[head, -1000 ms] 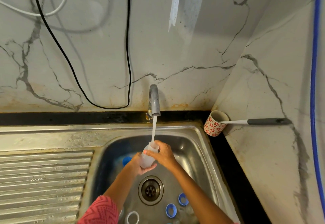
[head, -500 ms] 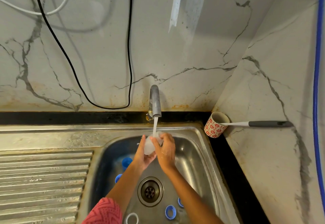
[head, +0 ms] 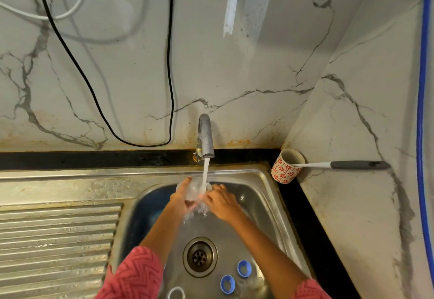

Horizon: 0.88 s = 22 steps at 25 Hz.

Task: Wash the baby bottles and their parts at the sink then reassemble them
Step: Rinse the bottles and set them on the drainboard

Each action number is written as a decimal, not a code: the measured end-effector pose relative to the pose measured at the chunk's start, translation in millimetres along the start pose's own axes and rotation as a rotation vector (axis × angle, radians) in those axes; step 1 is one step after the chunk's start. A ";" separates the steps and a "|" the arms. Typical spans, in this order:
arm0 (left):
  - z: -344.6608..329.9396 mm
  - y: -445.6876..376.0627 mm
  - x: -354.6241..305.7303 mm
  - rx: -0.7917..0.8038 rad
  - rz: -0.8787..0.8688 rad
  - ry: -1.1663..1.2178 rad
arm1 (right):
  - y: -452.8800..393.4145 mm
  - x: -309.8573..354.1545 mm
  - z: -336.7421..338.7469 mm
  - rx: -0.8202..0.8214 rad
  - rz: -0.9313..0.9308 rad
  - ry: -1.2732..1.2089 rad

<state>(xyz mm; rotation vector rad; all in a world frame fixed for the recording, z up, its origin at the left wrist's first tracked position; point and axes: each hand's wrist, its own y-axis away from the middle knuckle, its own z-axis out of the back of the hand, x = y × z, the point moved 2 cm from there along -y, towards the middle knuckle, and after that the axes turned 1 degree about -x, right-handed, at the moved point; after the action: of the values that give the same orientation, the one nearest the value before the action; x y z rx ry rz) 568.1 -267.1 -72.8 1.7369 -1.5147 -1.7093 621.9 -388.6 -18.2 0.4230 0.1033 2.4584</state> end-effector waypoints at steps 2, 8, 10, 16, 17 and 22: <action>-11.1 25.3 7.2 0.108 0.012 0.061 | -3.2 18.4 8.6 -0.146 -0.073 -0.110; 1.1 18.9 6.5 0.141 0.211 -0.030 | 17.7 -1.3 -7.2 -0.080 -0.013 -0.352; -1.1 23.4 10.9 0.163 0.304 -0.046 | 20.9 7.8 -9.7 -0.243 -0.152 -0.693; -2.6 27.7 18.6 0.257 0.285 -0.340 | -0.3 16.1 -3.5 -0.212 -0.262 -0.782; -2.5 29.2 18.3 0.233 0.190 -0.342 | 2.3 15.6 -3.2 -0.241 -0.265 -0.750; -12.7 29.0 15.3 0.213 0.006 -0.097 | 4.6 34.4 -2.7 -0.176 -0.342 -0.810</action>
<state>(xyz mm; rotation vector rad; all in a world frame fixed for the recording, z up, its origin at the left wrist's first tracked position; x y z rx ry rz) 561.7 -296.9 -55.5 1.7687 -1.8014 -1.7056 592.6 -371.4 -10.4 1.1697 -0.3466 1.7884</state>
